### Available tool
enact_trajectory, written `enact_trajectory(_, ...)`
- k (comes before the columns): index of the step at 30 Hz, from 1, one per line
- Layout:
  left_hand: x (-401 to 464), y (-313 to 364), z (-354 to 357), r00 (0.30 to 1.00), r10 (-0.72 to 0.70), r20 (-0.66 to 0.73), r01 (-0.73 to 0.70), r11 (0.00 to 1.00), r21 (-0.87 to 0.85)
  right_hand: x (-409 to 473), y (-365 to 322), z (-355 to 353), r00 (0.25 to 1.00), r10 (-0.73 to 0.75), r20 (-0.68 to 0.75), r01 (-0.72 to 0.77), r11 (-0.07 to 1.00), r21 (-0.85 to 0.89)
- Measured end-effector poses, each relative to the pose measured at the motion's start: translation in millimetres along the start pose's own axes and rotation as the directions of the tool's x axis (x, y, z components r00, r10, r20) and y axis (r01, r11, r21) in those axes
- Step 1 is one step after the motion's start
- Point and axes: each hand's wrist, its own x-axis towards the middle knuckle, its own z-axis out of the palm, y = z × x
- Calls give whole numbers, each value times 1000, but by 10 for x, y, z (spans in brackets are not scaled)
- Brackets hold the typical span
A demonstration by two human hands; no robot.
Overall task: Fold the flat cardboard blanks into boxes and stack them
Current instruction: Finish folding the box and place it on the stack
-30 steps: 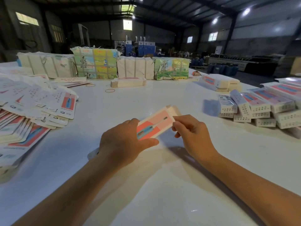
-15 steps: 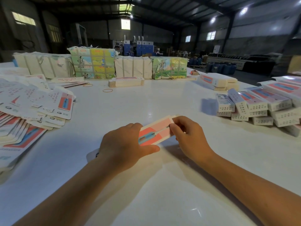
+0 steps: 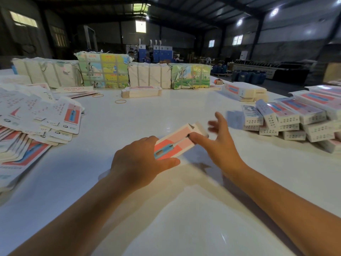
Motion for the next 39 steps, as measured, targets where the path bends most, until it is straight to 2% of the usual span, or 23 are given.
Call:
enact_trajectory(1,-5,18,10,1000,7,2,-7,1000,0,9,-10,22,973,179,144,-215,932,293)
enact_trajectory(2,-11,34,22,1000,13,4,-13,1000,1,18,-14,34,913,277,299,-395,782,483)
enact_trajectory(3,-12,47,33,1000,14,8,-14,1000,1,31,-7,35,874,297,385,-475,687,549)
enact_trajectory(4,-9,55,43,1000,14,14,-13,1000,-7,29,-16,27,867,283,411,-483,680,551)
enact_trajectory(5,-8,59,54,1000,13,20,-13,1000,-22,24,-17,30,888,252,384,-436,725,533)
enact_trajectory(7,-9,69,70,1000,22,20,-21,999,-41,-25,-16,62,959,106,261,-211,885,415)
enact_trajectory(8,-16,73,73,999,32,7,-32,999,-40,-63,-20,79,979,4,204,-57,966,253)
enact_trajectory(9,-25,84,74,999,43,-15,-43,999,-33,-95,-9,89,981,-111,160,109,994,23)
enact_trajectory(10,-31,98,76,998,54,-39,-55,998,-15,-132,-8,92,965,-218,148,244,951,-192)
enact_trajectory(11,-37,104,80,996,67,-62,-66,998,16,-149,4,92,942,-292,166,332,886,-324)
enact_trajectory(12,-41,107,86,993,81,-83,-76,996,55,-163,3,89,925,-331,188,380,843,-381)
enact_trajectory(14,-44,102,88,987,106,-119,-91,988,128,-185,-7,90,919,-329,217,390,840,-377)
enact_trajectory(16,-43,76,80,980,136,-144,-108,976,188,-190,-33,102,950,-241,196,275,947,-166)
enact_trajectory(18,-38,43,65,973,163,-162,-126,968,216,-171,-70,110,973,-133,188,119,989,82)
enact_trajectory(21,-46,24,45,966,172,-196,-136,973,184,-132,-96,92,976,-69,206,14,967,256)
enact_trajectory(24,-47,34,51,958,190,-214,-155,973,170,-110,-96,57,982,-38,184,-26,943,333)
enact_trajectory(31,-36,2,65,937,258,-237,-209,954,215,-120,-60,33,978,-103,181,56,968,245)
enact_trajectory(35,-48,10,46,909,331,-251,-268,929,256,-149,-2,46,965,-214,151,219,976,-15)
enact_trajectory(39,-53,43,58,870,393,-299,-310,906,289,-232,0,97,928,-330,173,367,889,-273)
